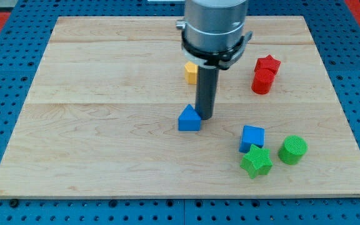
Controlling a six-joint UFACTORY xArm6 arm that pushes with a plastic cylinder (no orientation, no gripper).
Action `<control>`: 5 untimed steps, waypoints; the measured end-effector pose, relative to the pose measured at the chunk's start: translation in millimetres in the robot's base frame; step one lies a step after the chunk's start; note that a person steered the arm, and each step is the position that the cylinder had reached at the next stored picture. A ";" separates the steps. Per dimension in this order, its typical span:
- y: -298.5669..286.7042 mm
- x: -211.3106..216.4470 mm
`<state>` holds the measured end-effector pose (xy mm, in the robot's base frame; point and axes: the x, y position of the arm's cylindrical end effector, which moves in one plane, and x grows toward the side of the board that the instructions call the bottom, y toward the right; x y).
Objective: Move the blue cube to the blue triangle
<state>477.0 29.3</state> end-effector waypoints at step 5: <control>183.1 11.2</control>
<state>488.2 212.4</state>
